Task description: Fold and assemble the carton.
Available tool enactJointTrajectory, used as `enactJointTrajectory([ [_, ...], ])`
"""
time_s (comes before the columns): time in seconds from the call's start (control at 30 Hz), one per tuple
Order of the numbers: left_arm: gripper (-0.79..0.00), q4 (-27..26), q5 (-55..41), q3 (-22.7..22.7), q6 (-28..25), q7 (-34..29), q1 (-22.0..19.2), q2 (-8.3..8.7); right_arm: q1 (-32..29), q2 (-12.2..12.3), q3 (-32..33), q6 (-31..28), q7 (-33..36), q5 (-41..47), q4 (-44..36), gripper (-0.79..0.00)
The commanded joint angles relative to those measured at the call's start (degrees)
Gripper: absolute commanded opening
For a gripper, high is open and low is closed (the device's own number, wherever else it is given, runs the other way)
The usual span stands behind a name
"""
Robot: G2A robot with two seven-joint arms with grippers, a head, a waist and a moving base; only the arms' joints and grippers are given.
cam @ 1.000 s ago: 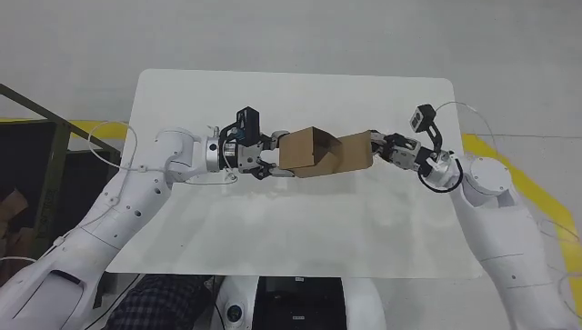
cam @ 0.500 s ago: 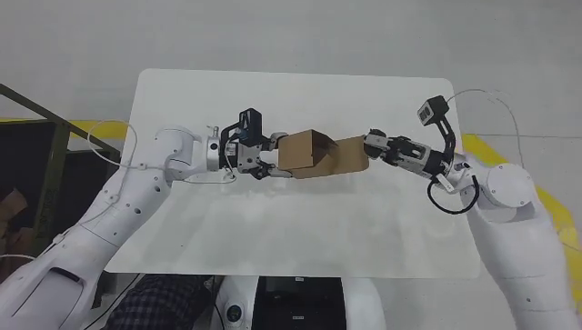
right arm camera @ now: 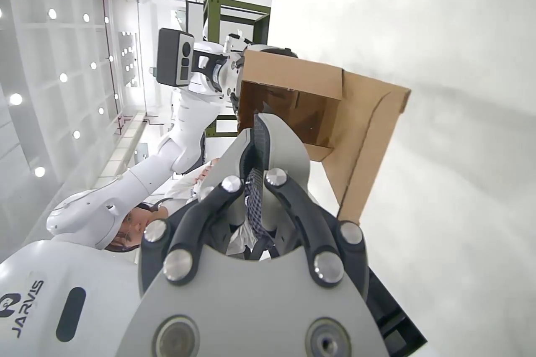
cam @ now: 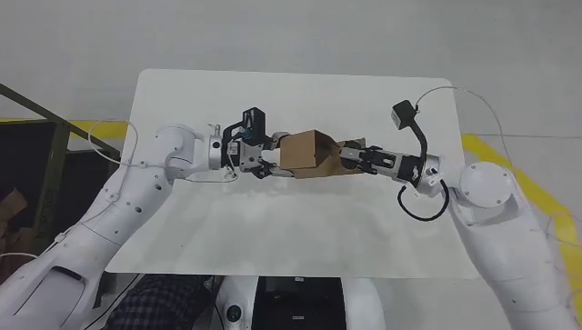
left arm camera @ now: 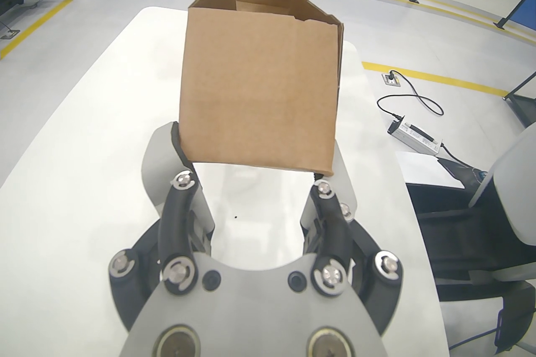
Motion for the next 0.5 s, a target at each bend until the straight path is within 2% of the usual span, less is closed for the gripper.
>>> enactJointTrajectory([
  [0.0, -0.536, -0.3, -0.1, 0.0, 0.0, -0.2, 0.1, -0.07, 0.4, -0.1, -0.5, 0.5, -0.6, -0.6, 0.2, -0.785],
  [0.47, -0.542, -1.2, 0.5, -0.9, 0.0, -0.4, 0.7, -0.19, 3.9, -0.7, -4.8, 2.7, -1.1, -0.4, 2.1, -0.785],
])
